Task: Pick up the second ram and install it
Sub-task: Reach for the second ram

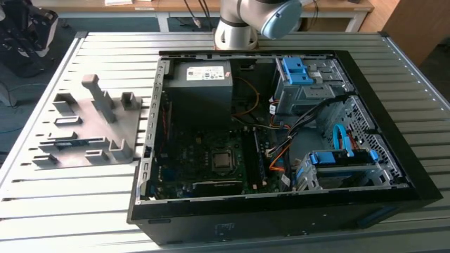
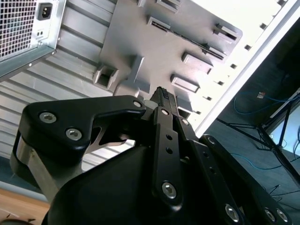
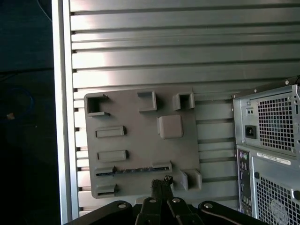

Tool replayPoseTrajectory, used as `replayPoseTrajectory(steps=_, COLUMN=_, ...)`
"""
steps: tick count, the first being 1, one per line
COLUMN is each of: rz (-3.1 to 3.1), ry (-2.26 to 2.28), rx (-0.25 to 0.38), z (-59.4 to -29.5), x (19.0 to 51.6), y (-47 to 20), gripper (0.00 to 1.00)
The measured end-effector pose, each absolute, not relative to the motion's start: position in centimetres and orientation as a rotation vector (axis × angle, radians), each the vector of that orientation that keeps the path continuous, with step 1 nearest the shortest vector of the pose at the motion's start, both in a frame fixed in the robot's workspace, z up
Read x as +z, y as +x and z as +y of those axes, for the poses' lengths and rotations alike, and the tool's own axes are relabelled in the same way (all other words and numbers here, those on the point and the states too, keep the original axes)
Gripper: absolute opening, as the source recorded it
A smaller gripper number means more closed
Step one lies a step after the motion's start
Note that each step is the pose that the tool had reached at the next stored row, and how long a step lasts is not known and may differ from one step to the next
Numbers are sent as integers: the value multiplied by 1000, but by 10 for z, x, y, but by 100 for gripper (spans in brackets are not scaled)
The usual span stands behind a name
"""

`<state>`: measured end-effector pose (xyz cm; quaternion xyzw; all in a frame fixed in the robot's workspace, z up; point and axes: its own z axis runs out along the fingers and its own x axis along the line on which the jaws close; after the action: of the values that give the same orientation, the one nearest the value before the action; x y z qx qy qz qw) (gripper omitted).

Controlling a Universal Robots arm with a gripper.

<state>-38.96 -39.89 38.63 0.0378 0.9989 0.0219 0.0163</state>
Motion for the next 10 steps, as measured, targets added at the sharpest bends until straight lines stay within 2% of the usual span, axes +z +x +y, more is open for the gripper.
replayPoseTrajectory(steps=10, rz=3106, ry=118, rx=68, z=-399, x=371, y=-399, gripper=10)
